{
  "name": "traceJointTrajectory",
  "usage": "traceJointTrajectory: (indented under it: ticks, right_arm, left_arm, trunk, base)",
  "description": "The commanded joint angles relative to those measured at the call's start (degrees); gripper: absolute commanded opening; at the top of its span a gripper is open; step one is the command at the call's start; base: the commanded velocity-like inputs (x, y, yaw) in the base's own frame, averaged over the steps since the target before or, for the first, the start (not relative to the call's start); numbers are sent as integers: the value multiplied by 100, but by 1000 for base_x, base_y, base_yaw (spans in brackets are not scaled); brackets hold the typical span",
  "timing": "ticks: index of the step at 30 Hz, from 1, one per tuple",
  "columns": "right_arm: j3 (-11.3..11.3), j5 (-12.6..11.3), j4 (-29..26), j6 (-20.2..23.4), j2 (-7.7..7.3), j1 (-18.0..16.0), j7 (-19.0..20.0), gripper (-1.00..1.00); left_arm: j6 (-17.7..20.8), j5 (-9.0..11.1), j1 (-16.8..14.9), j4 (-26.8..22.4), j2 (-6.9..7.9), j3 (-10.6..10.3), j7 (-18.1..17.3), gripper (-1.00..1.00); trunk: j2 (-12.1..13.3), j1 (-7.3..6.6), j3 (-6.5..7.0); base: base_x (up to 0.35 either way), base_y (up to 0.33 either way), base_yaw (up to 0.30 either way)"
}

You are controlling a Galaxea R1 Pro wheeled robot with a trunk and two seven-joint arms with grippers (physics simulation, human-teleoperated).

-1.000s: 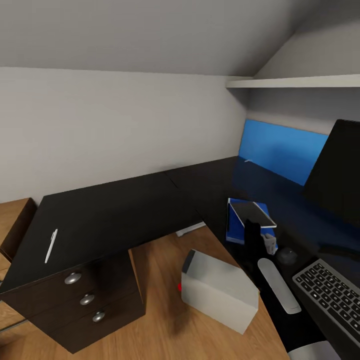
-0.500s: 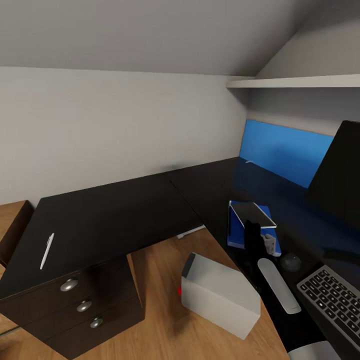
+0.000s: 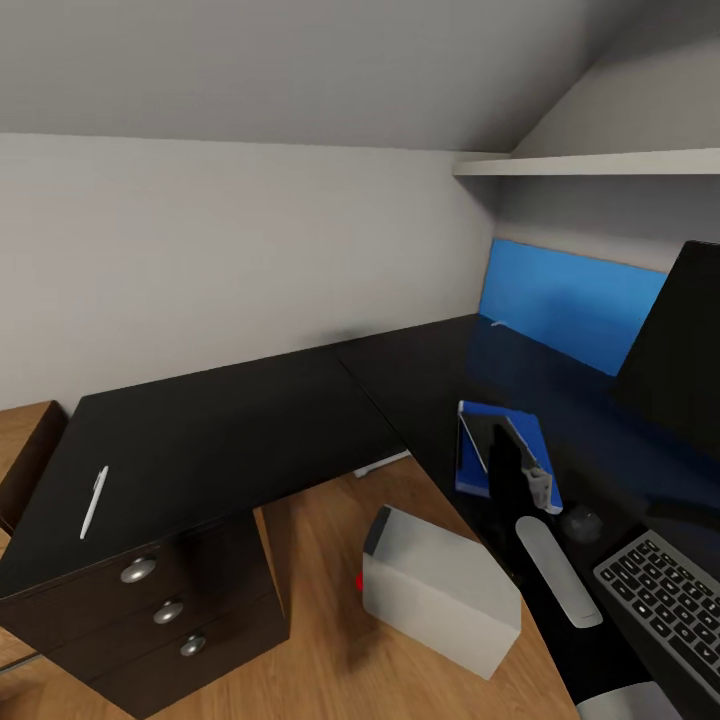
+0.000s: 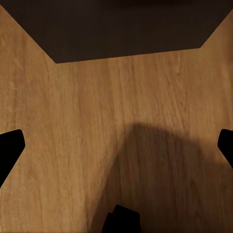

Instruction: In the bedroom, organize the workspace by keeping the computer under the desk, ensuring the monitor is on the desk, placing the keyboard on the desk next to the monitor, placing the mouse on the desk next to the keyboard, moving the folder from the swivel chair onto the desk next to the mouse, stacking the notebook on top of the folder with the pen on top of the notebook, and positioning the swivel chair next to the desk.

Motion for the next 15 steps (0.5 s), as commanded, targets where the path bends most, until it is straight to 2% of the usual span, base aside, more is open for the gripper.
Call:
traceJointTrajectory:
  ticks: [1,10,15]
  right_arm:
    - [18,-37,-7,-43,-6,-4,-13,100]
    - [18,-35,-7,-43,-4,-4,-13,100]
    - [25,-35,-7,-43,-7,-4,-13,100]
  left_arm:
    - [24,39,2,-17,5,-28,50,100]
    - [25,36,2,-17,9,-28,50,100]
    - [26,38,2,-17,3,-36,50,100]
  trunk:
    - [-3,0,-4]
    - [-3,0,-4]
    - [-3,0,-4]
  base:
    - [0,0,0]
    - [-4,0,0]
    - [-188,0,0]
